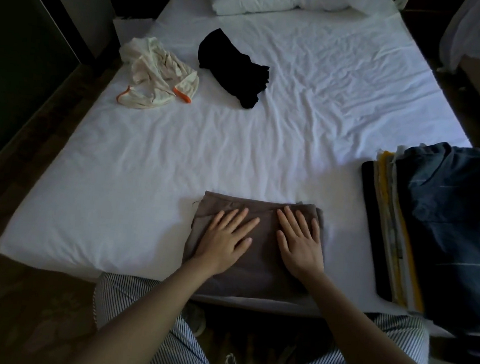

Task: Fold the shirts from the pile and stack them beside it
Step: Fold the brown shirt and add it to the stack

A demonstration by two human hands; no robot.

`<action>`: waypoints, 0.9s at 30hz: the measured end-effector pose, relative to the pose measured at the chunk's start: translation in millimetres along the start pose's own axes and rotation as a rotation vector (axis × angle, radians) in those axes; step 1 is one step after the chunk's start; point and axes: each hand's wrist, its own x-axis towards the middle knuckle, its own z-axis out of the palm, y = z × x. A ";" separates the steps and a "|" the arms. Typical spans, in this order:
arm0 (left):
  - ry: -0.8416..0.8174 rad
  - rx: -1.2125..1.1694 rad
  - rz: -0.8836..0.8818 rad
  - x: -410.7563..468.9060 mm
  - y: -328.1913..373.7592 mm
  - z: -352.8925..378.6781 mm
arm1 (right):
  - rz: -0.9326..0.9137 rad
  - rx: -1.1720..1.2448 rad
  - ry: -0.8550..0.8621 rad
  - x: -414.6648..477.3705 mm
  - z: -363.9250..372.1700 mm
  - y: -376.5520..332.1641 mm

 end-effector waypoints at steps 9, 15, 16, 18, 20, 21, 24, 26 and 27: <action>-0.037 -0.178 -0.506 -60.4 -52.5 -8.9 | 0.452 0.160 -0.049 -5.2 -13.0 4.4; 0.288 -0.108 -0.278 -45.1 35.6 -27.4 | 0.104 -0.062 0.209 -40.7 -20.6 -26.7; 0.250 -0.091 -0.173 -41.7 54.5 -23.2 | -0.013 -0.100 0.173 -46.6 -13.2 -32.4; 0.077 -0.060 -0.087 -40.8 73.1 -9.7 | -0.069 -0.155 0.059 -56.2 2.2 -28.6; -0.046 0.013 -0.094 -46.3 61.1 4.3 | -0.009 -0.134 -0.006 -60.4 9.4 -14.7; -0.070 0.054 -0.106 -49.7 49.4 7.4 | 0.027 -0.119 -0.029 -58.9 7.9 -8.0; -0.097 0.066 -0.218 -61.2 10.0 2.4 | 0.087 -0.072 -0.081 -51.8 2.0 6.1; -0.110 0.006 -0.267 -67.7 -11.6 -4.2 | 0.117 -0.033 -0.073 -48.7 -1.0 10.1; -0.123 -0.022 -0.272 -70.1 -18.5 -6.9 | 0.156 0.007 -0.068 -48.2 -3.3 12.2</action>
